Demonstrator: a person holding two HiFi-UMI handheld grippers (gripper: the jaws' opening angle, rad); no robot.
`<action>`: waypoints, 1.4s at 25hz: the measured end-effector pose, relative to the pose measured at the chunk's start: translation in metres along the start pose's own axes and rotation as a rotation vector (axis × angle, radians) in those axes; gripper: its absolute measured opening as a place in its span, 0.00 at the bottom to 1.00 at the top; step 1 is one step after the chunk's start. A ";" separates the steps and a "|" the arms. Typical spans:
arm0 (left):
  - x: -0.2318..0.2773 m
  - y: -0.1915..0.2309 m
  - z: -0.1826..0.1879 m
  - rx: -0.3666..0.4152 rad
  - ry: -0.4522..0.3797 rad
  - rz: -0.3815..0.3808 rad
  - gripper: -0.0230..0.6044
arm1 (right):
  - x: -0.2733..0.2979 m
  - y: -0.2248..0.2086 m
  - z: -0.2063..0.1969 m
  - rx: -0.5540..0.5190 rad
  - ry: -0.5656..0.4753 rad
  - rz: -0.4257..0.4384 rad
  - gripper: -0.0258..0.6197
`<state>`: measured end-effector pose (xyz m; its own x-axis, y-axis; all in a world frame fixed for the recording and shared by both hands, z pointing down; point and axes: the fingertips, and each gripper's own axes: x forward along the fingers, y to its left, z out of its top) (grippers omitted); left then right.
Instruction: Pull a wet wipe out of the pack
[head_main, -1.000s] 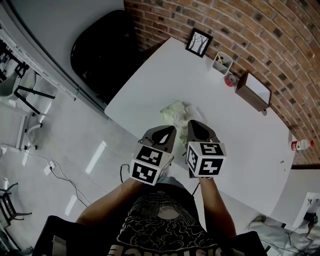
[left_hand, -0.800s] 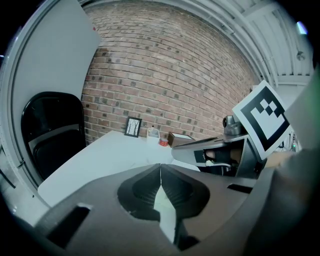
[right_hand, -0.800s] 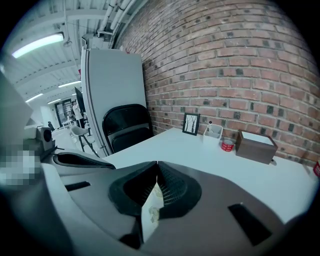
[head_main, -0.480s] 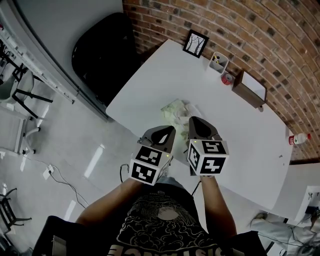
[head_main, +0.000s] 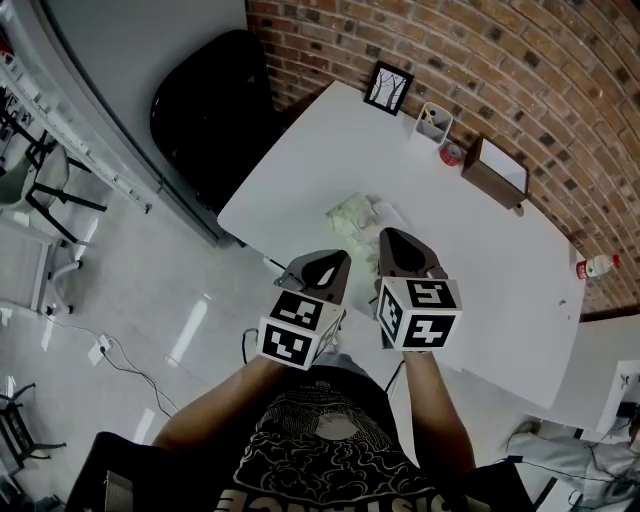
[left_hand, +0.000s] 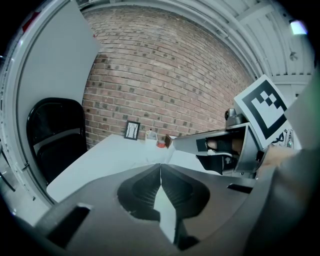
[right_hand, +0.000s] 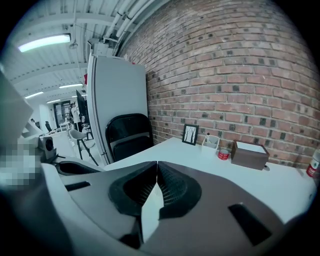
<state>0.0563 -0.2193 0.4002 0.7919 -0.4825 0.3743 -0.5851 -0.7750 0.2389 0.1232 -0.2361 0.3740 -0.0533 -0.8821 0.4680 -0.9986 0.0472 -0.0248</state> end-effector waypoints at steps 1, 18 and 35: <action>-0.003 -0.001 0.000 0.002 -0.002 0.000 0.06 | -0.003 0.002 0.000 -0.001 -0.004 0.000 0.07; -0.057 -0.015 -0.010 0.005 -0.041 0.007 0.06 | -0.055 0.045 -0.011 -0.017 -0.068 0.003 0.07; -0.097 -0.027 -0.027 0.014 -0.055 0.038 0.06 | -0.093 0.090 -0.054 0.014 -0.063 0.014 0.07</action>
<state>-0.0094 -0.1403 0.3817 0.7775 -0.5333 0.3333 -0.6131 -0.7608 0.2128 0.0380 -0.1240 0.3759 -0.0669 -0.9093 0.4107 -0.9976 0.0536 -0.0438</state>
